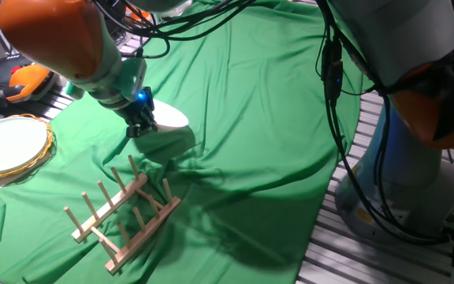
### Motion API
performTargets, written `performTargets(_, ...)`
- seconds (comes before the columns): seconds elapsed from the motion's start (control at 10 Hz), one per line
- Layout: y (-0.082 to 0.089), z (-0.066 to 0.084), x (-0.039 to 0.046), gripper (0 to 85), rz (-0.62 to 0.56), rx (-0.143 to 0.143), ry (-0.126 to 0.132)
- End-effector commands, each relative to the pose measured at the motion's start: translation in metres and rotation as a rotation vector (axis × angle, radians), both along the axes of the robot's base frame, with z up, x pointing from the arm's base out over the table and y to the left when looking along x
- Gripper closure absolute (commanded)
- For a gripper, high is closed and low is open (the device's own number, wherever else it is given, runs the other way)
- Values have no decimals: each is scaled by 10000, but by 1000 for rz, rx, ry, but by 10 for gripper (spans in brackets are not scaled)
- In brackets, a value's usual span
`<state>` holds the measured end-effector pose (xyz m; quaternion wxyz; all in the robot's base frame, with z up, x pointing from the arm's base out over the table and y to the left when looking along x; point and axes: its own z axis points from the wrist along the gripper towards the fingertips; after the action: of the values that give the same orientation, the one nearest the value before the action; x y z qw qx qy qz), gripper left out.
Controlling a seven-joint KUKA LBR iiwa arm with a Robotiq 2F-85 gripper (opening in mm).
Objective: Take the dish off the dish rack
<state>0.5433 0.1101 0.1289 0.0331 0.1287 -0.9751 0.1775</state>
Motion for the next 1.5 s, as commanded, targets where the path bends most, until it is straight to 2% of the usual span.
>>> performTargets(0.0, 2, -6, -1, 850, 1, 2, -1)
performTargets(0.7, 45, -63, -23, 850, 0, 10, 1)
performTargets(1.2, 114, -206, -98, 850, -5, -13, -25)
performTargets(1.4, 116, -221, -98, 850, -5, -6, -25)
